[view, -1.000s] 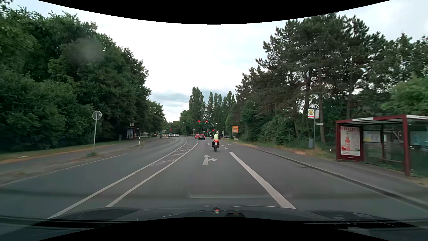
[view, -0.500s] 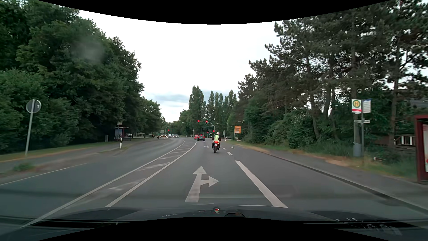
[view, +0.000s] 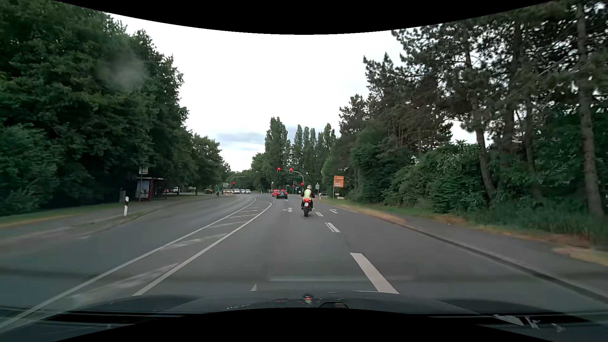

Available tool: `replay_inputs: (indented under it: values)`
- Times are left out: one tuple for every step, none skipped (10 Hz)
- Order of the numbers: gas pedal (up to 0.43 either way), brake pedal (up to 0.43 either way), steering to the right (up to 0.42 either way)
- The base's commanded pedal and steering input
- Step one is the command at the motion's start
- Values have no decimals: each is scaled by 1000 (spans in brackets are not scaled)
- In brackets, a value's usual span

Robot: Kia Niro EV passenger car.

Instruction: Follow the waypoints while adhering to traffic rules and regulations

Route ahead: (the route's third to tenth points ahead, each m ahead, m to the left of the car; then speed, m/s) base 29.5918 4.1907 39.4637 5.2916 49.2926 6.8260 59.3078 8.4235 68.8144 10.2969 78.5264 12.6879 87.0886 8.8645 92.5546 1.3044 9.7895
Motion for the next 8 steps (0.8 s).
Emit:
replay_inputs:
  values:
    - [98,0,12]
    - [98,0,12]
    - [98,0,12]
    - [98,0,12]
    - [98,0,12]
    - [98,0,12]
    - [98,0,12]
    - [98,0,11]
